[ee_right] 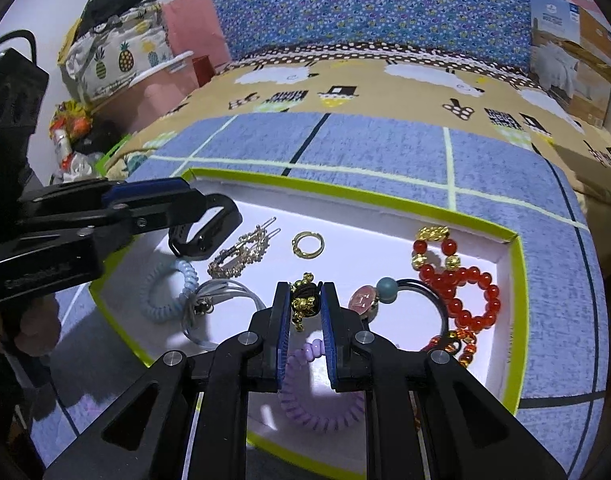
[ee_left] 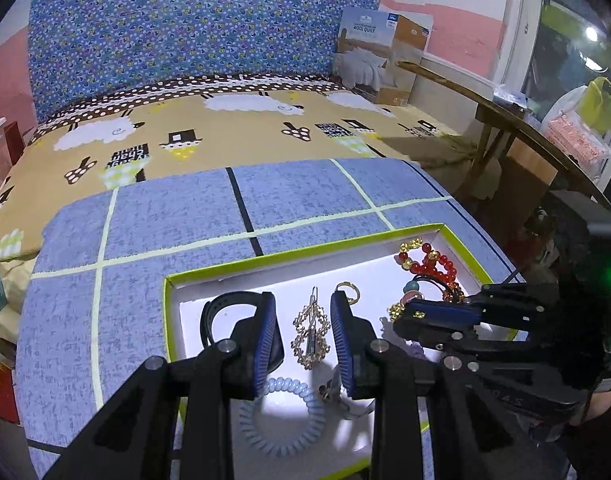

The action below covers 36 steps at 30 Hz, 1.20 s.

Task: Organize jewelry

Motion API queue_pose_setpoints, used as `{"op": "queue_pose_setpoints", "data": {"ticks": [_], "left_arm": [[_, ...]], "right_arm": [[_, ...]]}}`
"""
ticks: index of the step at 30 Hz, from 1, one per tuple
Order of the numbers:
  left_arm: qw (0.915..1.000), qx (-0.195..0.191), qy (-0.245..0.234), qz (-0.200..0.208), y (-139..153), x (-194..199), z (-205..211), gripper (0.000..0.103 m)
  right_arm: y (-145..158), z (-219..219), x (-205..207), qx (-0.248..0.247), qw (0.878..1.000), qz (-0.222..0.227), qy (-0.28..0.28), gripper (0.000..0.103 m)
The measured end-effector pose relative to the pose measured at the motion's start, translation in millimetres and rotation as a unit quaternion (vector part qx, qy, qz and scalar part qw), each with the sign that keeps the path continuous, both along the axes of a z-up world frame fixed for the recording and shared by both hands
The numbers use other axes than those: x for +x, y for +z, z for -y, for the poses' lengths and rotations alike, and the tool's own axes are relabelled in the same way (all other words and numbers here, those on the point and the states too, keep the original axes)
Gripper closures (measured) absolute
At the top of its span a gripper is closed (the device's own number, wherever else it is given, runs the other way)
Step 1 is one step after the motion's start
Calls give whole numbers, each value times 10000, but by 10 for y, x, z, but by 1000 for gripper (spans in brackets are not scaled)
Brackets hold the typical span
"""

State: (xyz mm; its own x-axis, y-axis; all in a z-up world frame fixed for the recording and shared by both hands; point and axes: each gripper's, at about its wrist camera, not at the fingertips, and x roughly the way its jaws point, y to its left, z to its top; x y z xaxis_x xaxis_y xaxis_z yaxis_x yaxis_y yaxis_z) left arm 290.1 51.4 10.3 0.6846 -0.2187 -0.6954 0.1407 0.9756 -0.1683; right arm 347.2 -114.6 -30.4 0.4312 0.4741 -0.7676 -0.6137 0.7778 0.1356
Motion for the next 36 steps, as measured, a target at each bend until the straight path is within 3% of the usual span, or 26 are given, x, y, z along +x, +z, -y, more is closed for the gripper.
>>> {"op": "queue_pose_setpoints", "data": {"ticks": [8,14,25,36], "left_arm": [[10000,-30,13,63,12,-101,-21,73],[9997,-85,130,183,105,-308,-77,73],[9974,-10,431,571,259,-1080,-27,73],[9941,164,702,814,257,-1838,133,73]], "right_arm": [[1,-58,-32,-156,9998,75,33,85],[187,43,-237,17,9996,261,-56,83],[544,377,-1042,354,9956,745,-448,78],[684,560,-1848,365,9898,1198,-683,78]]}}
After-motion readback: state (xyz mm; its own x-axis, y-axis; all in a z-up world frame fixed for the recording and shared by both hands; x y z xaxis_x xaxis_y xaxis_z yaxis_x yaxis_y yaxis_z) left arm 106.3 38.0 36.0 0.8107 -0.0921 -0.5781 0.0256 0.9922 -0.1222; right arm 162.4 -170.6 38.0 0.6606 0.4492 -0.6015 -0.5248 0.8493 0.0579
